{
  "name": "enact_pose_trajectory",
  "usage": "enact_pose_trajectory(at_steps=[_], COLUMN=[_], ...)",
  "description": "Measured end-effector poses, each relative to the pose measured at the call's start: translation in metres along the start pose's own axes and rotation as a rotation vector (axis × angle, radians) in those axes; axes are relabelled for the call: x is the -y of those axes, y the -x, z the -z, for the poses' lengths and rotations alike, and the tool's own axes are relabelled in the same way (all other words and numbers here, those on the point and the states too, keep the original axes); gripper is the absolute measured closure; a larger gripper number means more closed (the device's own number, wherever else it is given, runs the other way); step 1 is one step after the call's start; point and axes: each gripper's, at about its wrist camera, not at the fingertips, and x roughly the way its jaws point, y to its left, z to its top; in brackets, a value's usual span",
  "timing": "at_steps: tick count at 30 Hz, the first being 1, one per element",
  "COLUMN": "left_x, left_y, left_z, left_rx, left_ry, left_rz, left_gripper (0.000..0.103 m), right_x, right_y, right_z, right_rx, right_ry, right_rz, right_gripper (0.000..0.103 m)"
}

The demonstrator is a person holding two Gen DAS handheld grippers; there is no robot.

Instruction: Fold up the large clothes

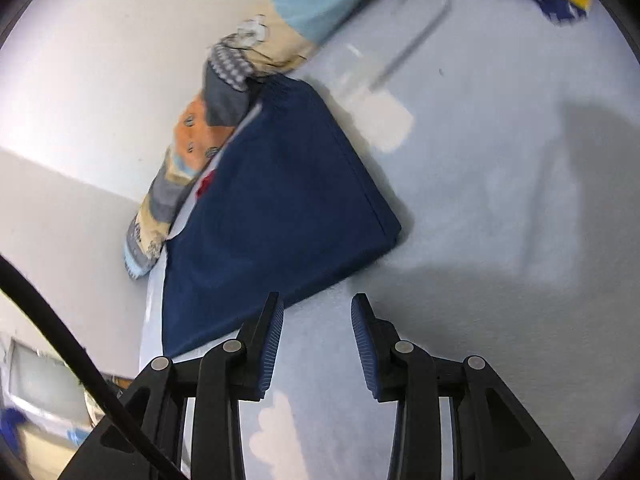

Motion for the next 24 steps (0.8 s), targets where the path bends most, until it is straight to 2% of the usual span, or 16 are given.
enact_pose_trajectory(at_steps=[4,9,10,13,14,15,16,17,19,21,24], left_x=[0.006,0.014,0.017,0.030,0.036,0.040,0.044,0.046,0.044,0.050,0.057], left_y=[-0.018,-0.050,-0.055,-0.072,-0.078,-0.081,-0.085,-0.087,-0.080,-0.074,-0.059], left_z=[-0.016,-0.059,-0.068,-0.091,-0.096,-0.098,-0.099,-0.098,-0.091,-0.085,-0.076], left_rx=[0.021,0.058,0.075,0.099,0.102,0.103,0.099,0.095,0.129,0.146,0.148], left_ry=[0.023,0.062,0.078,0.097,0.094,0.080,0.056,0.047,0.047,0.008,-0.019], left_rz=[0.026,0.009,0.016,0.059,0.071,0.049,-0.005,-0.018,-0.009,-0.030,-0.019], left_gripper=[0.020,0.017,0.016,0.017,0.034,0.048,0.084,0.088,0.089,0.090,0.090], right_x=[0.006,0.003,0.000,-0.012,-0.013,-0.018,-0.022,-0.025,-0.028,-0.038,-0.044], right_y=[-0.020,-0.042,-0.049,-0.072,-0.073,-0.080,-0.082,-0.085,-0.081,-0.072,-0.057], right_z=[-0.006,-0.032,-0.037,-0.055,-0.057,-0.061,-0.062,-0.064,-0.061,-0.056,-0.049], right_rx=[0.029,0.074,0.090,0.096,0.102,0.102,0.102,0.099,0.100,0.112,0.127], right_ry=[-0.043,-0.072,-0.078,-0.054,-0.052,-0.031,-0.008,0.007,0.042,0.107,0.120], right_rz=[-0.011,-0.023,-0.037,-0.081,-0.100,-0.110,-0.083,-0.068,-0.072,-0.059,-0.078], right_gripper=[0.064,0.064,0.061,0.063,0.066,0.075,0.081,0.084,0.091,0.092,0.093])
